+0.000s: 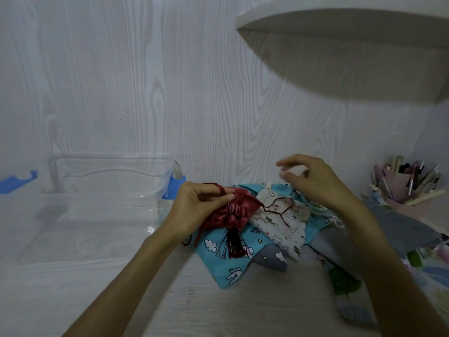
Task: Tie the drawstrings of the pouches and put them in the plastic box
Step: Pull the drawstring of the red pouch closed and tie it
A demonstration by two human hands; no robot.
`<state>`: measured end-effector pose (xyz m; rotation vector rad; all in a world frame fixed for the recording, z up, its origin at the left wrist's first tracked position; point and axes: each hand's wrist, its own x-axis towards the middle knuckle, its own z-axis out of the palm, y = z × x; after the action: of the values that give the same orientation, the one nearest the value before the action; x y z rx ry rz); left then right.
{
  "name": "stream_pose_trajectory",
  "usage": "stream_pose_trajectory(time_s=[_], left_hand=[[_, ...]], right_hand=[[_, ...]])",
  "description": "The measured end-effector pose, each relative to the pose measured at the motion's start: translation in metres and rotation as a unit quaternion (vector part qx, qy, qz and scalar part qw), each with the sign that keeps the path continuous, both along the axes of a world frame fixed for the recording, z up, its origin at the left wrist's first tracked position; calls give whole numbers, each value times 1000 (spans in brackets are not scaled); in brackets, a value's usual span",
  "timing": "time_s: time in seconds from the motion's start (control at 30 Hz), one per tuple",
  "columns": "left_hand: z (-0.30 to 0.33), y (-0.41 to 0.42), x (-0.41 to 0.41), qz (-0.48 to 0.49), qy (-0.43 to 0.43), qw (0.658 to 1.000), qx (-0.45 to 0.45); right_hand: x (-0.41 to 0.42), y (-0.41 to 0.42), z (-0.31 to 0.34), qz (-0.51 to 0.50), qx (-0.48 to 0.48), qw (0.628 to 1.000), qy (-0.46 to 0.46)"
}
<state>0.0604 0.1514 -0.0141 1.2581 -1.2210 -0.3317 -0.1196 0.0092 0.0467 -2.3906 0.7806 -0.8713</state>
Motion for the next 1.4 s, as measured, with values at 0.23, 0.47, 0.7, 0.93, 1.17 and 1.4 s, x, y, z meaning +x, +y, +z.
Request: stream_pose_trajectory(time_s=[0.23, 0.47, 0.7, 0.93, 1.17, 1.4], left_hand=[[2, 3, -1, -3, -13, 1000, 5], [7, -1, 0, 31, -9, 999, 19], [12, -5, -7, 60, 138, 988, 37], [11, -7, -8, 18, 194, 975, 109], [19, -7, -15, -88, 197, 969, 123], [19, -1, -17, -74, 120, 968, 210]], right_hand=[[37, 30, -14, 120, -51, 986, 107], [18, 22, -5, 136, 130, 980, -57], [-3, 2, -12, 136, 236, 962, 34], [2, -3, -20, 132, 334, 918, 167], [18, 4, -27, 123, 335, 900, 250], [21, 7, -23, 103, 285, 904, 300]])
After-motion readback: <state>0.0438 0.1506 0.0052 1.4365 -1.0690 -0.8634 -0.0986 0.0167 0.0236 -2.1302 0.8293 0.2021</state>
